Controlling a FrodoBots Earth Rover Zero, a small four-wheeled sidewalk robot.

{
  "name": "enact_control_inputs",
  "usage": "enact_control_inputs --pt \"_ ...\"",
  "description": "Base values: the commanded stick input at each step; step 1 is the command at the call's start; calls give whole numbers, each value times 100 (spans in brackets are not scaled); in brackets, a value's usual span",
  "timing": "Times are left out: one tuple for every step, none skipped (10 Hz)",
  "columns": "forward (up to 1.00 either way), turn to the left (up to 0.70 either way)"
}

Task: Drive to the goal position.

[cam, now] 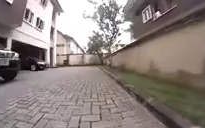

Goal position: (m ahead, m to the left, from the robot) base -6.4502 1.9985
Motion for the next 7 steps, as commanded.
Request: enact_control_inputs --pt "70 35" --pt "70 35" --pt "70 35" --pt "70 0" --pt "70 0" --pt "70 0" --pt "70 0"
